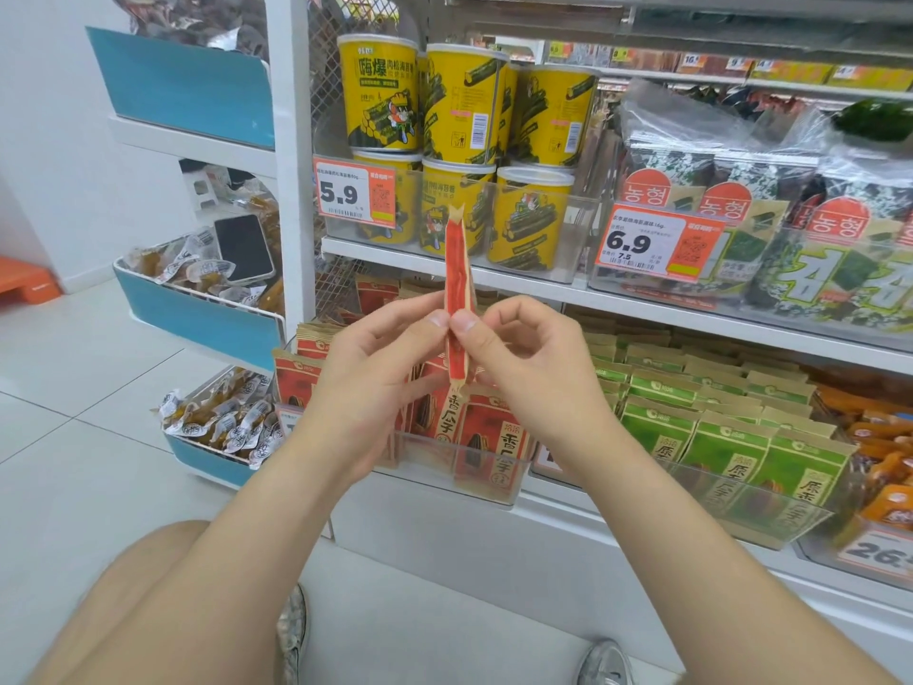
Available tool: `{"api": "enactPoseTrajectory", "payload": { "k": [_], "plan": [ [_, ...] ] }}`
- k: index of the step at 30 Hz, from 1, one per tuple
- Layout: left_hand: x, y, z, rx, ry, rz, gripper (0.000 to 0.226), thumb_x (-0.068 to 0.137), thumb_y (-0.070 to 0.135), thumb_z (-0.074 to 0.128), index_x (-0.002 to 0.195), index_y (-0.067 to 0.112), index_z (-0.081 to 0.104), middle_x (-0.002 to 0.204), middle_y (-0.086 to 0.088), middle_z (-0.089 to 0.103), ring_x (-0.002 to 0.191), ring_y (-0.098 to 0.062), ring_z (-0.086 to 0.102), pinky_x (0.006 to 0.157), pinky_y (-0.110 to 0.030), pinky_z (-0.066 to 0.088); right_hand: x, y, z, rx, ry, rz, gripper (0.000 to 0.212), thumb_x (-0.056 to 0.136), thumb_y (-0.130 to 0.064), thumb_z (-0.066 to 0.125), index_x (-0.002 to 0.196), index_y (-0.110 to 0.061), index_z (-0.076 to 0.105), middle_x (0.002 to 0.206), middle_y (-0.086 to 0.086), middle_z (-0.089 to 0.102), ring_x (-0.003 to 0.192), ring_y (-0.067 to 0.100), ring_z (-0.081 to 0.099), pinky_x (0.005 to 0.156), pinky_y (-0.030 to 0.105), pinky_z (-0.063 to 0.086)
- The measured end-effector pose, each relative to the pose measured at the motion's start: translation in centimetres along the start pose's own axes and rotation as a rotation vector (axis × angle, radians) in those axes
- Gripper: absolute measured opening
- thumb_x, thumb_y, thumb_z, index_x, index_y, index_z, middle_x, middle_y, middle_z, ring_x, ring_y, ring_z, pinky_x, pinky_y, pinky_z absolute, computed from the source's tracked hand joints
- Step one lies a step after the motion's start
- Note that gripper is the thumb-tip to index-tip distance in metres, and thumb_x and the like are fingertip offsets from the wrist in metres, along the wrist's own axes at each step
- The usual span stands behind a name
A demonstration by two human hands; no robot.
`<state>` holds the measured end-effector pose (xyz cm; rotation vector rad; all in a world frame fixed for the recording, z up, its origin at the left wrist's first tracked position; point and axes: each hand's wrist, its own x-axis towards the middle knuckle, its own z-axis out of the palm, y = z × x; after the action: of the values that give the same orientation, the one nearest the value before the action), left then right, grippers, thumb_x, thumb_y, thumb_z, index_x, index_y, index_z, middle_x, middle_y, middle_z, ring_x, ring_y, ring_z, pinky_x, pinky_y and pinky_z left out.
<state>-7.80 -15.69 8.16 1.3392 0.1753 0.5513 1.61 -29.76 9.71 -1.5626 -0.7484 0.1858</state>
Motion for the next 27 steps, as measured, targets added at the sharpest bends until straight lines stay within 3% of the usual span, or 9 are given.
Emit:
{"api": "enactPoseTrajectory", "payload": {
  "k": [2,4,6,9,12,14,17,21,27],
  "plan": [
    [-0.2,0.3,0.0,0.057,-0.049,0.022,0.033,0.105,0.018,0.066,0.136,0.023,0.073,0.129,-0.001,0.077,0.124,-0.022,0.072,0.096,-0.053,0.063,0.0,-0.2,-0.1,0.036,0.053,-0.018,0.037,0.097,-0.034,0.079,0.094,0.001,0.066,0.074,0.001,0.077,0.065,0.013,0.074,0.064,0.031,0.063],
    [-0.4,0.4,0.1,0.084,-0.090,0.028,0.037,0.103,0.011,0.067,0.138,0.022,0.071,0.126,0.002,0.079,0.121,-0.020,0.074,0.088,-0.047,0.066,-0.1,0.1,-0.1,0.038,0.111,-0.024,0.040,0.095,-0.036,0.081,0.087,0.000,0.068,0.067,0.001,0.075,0.060,0.009,0.070,0.059,0.025,0.057],
    [-0.5,0.3,0.0,0.085,-0.104,0.024,0.038,0.102,0.006,0.067,0.137,0.022,0.071,0.124,0.002,0.079,0.120,-0.019,0.074,0.092,-0.043,0.065,0.0,0.5,0.1,-0.024,0.160,-0.027,0.045,0.089,-0.046,0.085,0.075,-0.006,0.069,0.069,0.004,0.076,0.065,0.011,0.072,0.062,0.030,0.059],
    [-0.4,0.1,-0.2,0.068,-0.066,0.037,0.040,0.099,0.005,0.070,0.137,0.018,0.070,0.125,0.000,0.079,0.120,-0.020,0.074,0.098,-0.042,0.063,0.1,1.0,0.2,-0.003,0.126,0.027,0.050,0.088,-0.042,0.087,0.075,0.003,0.070,0.080,0.007,0.081,0.080,0.006,0.080,0.068,0.028,0.064],
    [-0.4,0.1,-0.2,0.059,-0.036,0.055,0.043,0.096,0.005,0.073,0.138,0.016,0.070,0.127,-0.001,0.079,0.120,-0.020,0.075,0.097,-0.041,0.064,0.4,1.2,-0.3,0.045,0.002,0.070,0.044,0.090,-0.036,0.087,0.084,0.006,0.072,0.093,0.013,0.082,0.090,0.010,0.081,0.084,0.052,0.067],
    [-0.4,0.1,-0.2,0.049,-0.001,0.063,0.040,0.097,0.004,0.072,0.135,0.015,0.071,0.124,-0.001,0.080,0.116,-0.017,0.076,0.093,-0.036,0.064,0.6,1.4,-0.5,0.042,-0.044,0.079,0.035,0.093,-0.031,0.084,0.086,0.002,0.075,0.095,0.012,0.083,0.092,0.016,0.081,0.088,0.054,0.066],
    [-0.4,0.1,-0.1,0.052,0.035,0.087,0.033,0.098,0.002,0.071,0.129,0.013,0.074,0.114,0.000,0.082,0.107,-0.014,0.079,0.080,-0.024,0.064,0.6,1.6,-0.4,-0.120,-0.062,0.025,0.030,0.097,-0.044,0.077,0.086,-0.016,0.079,0.088,0.005,0.082,0.086,0.029,0.081,0.085,0.059,0.065],
    [-0.4,0.1,-0.4,0.149,0.002,0.120,0.034,0.101,0.002,0.070,0.131,0.016,0.075,0.116,0.004,0.082,0.110,-0.013,0.078,0.084,-0.025,0.063,0.6,1.9,-0.1,-0.220,-0.088,-0.012,0.033,0.094,-0.059,0.066,0.086,-0.027,0.074,0.086,0.009,0.080,0.086,0.046,0.074,0.075,0.066,0.063],
    [-0.5,-0.1,-0.9,0.266,-0.130,0.155,0.056,0.093,-0.016,0.070,0.140,0.015,0.069,0.133,0.004,0.076,0.130,-0.010,0.068,0.108,-0.031,0.056,0.5,2.3,-0.5,-0.305,-0.108,-0.046,0.023,0.109,-0.031,0.059,0.091,-0.018,0.063,0.083,0.007,0.079,0.076,0.024,0.079,0.076,0.057,0.065]
  ]
}}
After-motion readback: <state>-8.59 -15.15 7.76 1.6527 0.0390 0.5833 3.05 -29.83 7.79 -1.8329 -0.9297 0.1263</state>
